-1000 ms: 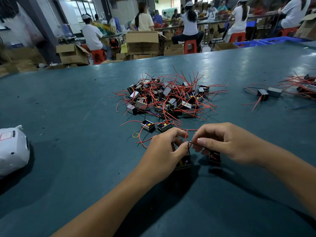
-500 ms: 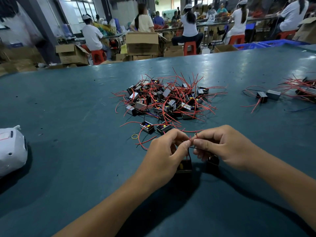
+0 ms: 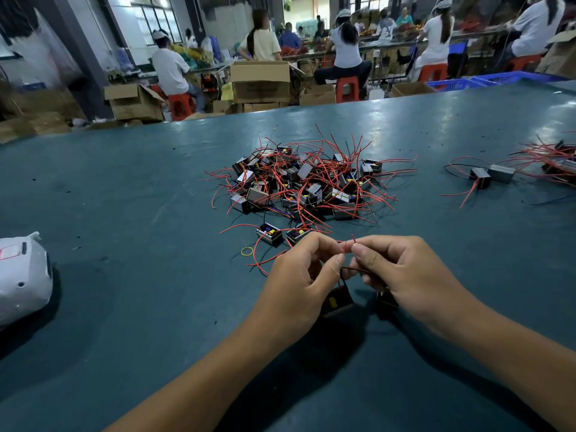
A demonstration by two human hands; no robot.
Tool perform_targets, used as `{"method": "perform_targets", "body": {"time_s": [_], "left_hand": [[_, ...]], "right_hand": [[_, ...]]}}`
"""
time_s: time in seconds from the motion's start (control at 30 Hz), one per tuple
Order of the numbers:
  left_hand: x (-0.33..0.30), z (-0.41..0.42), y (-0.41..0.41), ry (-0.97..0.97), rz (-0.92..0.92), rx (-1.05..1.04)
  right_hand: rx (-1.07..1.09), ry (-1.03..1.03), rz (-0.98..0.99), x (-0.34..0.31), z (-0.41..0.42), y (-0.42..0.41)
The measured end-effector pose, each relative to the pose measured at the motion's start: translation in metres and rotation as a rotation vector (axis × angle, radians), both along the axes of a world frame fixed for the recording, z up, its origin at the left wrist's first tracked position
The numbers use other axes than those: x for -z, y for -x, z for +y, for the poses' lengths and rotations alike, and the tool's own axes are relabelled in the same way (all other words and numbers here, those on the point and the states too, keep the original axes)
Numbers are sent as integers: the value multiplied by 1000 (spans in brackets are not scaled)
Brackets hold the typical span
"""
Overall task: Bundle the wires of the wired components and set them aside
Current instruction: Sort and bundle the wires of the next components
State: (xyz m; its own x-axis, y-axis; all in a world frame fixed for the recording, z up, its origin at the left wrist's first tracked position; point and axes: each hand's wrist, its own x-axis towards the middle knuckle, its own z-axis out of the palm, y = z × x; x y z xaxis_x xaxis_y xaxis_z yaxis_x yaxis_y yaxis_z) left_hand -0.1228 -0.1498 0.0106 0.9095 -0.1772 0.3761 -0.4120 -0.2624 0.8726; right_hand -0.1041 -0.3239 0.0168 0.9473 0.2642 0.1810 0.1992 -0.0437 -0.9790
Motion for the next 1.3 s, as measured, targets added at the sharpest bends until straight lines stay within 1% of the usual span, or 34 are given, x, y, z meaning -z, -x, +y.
{"method": "perform_targets", "body": {"time_s": [0.07,0.13,0.27,0.37,0.73,1.1,1.3], "left_hand": [[1,1,-1,-11,2,-1],[1,3,-2,-65,-22,-9],[0,4,-3,-103,-49,-15],[0,3,-3,-99,-42,-17],[1,2,-2,-56,-13,-5],[0,0,-1,-48,-18,-4],[-1,-2,3,26,24,-38]], "right_hand": [[-10,-7,19,0,0,0],[-8,-26,36,-1,0,-1],[14,-11,14,-2,0,1],[26,16,-24,-2,0,1],[80,-34,-85,2,1,1],[97,18,-149,1,1,2],[128,11,-161,3,3,2]]}}
